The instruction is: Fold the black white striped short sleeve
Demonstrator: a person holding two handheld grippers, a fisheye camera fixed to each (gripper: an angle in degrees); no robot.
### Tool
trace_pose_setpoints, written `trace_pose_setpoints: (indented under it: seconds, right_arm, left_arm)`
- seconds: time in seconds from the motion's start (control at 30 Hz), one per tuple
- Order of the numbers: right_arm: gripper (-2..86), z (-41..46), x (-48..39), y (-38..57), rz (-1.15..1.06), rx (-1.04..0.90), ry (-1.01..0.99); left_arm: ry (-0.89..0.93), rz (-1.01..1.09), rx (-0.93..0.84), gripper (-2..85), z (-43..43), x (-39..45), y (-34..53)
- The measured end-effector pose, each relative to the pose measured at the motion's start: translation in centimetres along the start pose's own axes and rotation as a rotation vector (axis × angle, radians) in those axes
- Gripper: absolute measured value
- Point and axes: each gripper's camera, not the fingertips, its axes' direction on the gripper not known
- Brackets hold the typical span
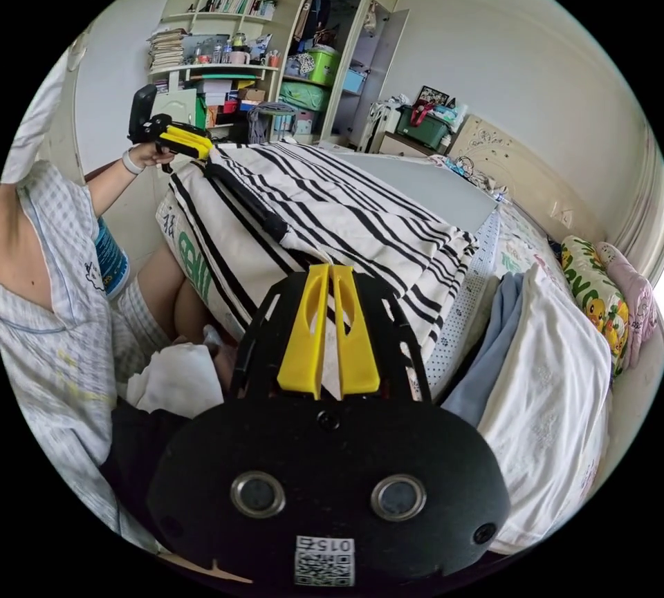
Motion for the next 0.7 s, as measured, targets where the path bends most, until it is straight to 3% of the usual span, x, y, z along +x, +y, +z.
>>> trace_pose_setpoints:
  seconds: [0.17,0.3,0.4,0.43,0.5,0.6,0.7]
  right_arm:
    - [-0.8,-1.3,3.2,-5.2,0.048,0.071,0.075]
    - [-0.5,0.9,9.9,-17.3,0.109,0.141,0.353]
    - [0.9,3.9,16.7,-27.0,0.364,0.200,0.493]
    - [2.1,4.5,18.7,-28.5,0.519,0.225,0.493]
    - [3.5,5.2,19.2,-28.9,0.593,0.256,0.380]
    - [6.5,6.9,16.4,-27.0,0.389,0.206,0.220]
    - [6.4,9.5,13.6,-23.8,0.250,0.120,0.280]
  left_arm:
    - [-0.019,-0.083,0.046,1.1,1.0,-5.9,-3.4]
    - [-0.128,-0.158,0.103,1.7,5.2,-17.1,-13.1]
    - [-0.265,-0.419,0.227,3.7,9.9,-26.8,-19.7]
    - [-0.277,-0.563,0.273,5.2,11.2,-29.0,-20.3]
    - [-0.238,-0.675,0.336,7.1,12.3,-29.4,-20.1]
    - [-0.106,-0.523,0.299,7.4,13.7,-25.7,-19.5]
    - [-0.072,-0.339,0.123,7.2,16.6,-20.5,-18.8]
